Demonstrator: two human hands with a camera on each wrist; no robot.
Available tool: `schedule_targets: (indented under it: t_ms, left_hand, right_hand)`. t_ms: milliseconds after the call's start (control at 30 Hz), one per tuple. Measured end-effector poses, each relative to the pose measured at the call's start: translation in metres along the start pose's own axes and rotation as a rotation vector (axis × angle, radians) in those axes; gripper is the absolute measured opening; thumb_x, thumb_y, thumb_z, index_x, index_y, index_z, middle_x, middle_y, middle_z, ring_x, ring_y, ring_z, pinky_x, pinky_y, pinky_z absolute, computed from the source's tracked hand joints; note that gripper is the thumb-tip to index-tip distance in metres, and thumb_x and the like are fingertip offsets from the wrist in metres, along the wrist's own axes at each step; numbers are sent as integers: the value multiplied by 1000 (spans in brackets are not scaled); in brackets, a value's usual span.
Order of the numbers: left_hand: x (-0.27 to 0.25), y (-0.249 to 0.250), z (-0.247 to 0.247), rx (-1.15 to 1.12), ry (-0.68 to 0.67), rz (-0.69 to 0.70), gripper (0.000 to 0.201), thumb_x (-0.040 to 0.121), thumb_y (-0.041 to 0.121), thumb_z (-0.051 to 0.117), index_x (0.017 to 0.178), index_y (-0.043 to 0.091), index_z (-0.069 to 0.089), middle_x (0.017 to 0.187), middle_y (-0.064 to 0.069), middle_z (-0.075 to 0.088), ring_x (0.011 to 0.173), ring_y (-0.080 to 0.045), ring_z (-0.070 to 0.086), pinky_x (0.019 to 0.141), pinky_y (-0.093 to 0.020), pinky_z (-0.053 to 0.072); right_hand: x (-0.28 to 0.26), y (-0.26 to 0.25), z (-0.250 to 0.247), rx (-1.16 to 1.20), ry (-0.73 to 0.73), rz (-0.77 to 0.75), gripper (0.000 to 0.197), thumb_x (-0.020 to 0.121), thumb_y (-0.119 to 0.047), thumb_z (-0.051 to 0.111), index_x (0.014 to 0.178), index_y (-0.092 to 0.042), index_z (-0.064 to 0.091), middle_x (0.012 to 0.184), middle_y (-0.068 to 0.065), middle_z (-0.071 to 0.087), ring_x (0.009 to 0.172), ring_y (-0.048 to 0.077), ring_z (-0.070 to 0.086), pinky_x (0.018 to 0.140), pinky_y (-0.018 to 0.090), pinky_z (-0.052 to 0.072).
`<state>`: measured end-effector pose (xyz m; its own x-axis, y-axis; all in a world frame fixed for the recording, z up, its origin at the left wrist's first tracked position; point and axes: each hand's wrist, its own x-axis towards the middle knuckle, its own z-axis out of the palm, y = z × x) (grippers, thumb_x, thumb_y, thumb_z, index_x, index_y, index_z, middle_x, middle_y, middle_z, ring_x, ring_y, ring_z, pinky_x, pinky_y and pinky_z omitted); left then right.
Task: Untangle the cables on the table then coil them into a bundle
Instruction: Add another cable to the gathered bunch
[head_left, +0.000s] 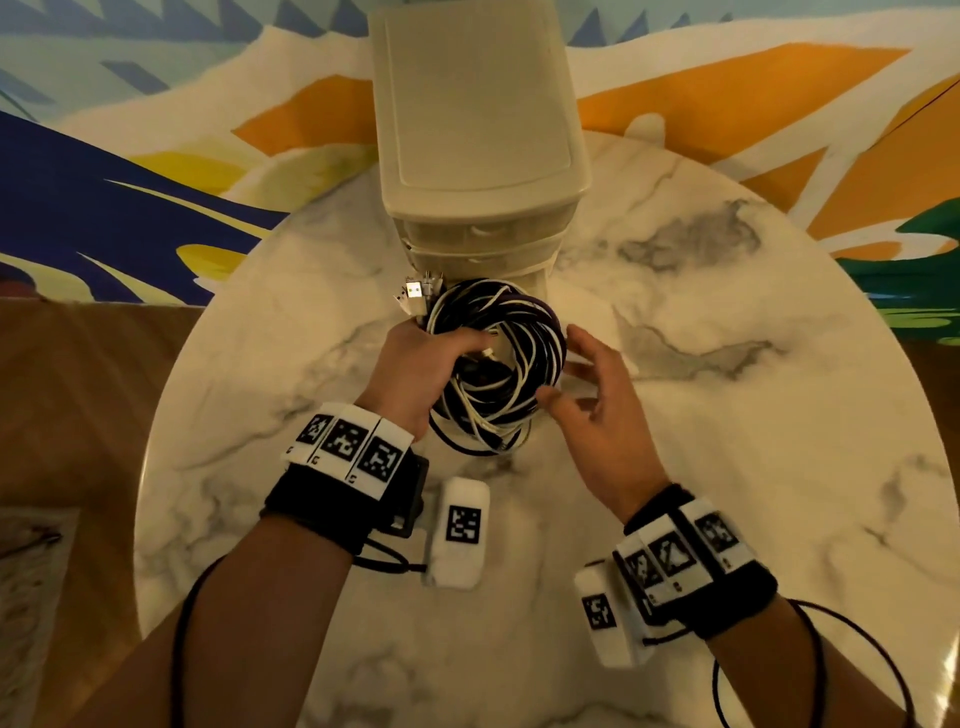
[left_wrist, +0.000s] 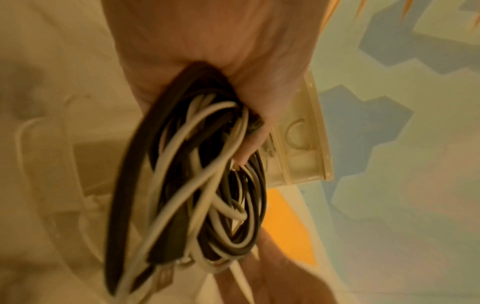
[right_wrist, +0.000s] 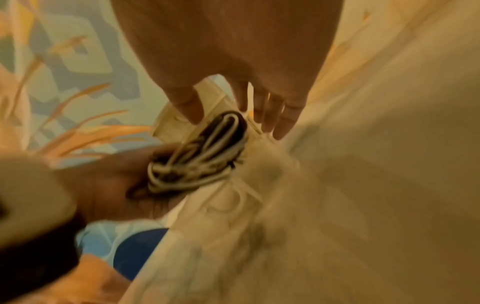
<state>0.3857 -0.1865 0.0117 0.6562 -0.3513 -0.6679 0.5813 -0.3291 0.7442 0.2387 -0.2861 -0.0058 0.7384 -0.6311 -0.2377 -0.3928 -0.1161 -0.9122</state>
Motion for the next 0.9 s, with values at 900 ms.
schedule_targets:
  t_ms: [900]
  left_hand:
    - [10, -8, 12, 462, 249, 75, 32, 76, 28, 68, 104, 11, 64, 92, 0, 64, 84, -19, 61, 68, -24, 42]
  right_hand:
    - [-11, 3, -5, -397, 124, -51, 9, 83, -30, 64, 84, -22, 69, 72, -9, 67, 61, 6, 61, 59, 27, 50]
